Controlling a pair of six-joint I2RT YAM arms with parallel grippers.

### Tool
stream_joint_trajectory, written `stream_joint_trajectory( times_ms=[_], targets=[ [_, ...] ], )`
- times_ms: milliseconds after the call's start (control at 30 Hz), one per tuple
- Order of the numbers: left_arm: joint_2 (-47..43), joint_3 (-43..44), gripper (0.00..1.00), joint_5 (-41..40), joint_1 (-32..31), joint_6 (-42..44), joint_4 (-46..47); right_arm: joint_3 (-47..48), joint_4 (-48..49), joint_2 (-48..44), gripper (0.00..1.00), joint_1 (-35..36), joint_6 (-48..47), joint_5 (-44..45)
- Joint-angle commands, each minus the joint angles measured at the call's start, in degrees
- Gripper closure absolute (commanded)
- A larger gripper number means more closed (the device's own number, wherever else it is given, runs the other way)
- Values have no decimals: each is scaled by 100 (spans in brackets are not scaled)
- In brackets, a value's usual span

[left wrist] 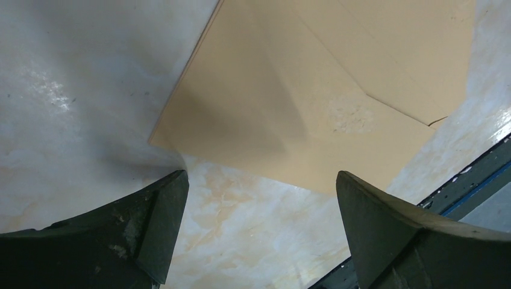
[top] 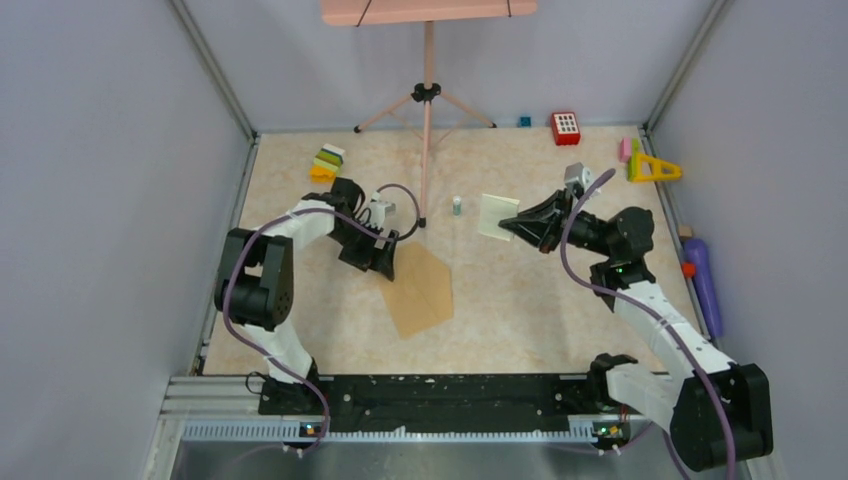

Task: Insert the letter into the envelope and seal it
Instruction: Place the letter in the envelope.

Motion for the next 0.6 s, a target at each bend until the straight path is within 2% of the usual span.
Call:
stream_joint_trajectory(
  times_ms=[0,167,300,367,567],
  targets=[
    [368,152,2,431,-39,-134,325,394,-556,168,100,65,-584,-168],
    [700,240,2,621,-203,-298,644,543,-1240,446,100,104,-867,-356],
    [955,547,2,799,-382,-429,818,727,-2184,734,100,321,-1509,-395],
    [1096,736,2,818,-493,-446,839,741,-2356,901,100,461,-1622,-344],
    [1249,1176,2,871,-582,-772,1025,688,-1927,1402,100,653,-735,-219]
  ],
)
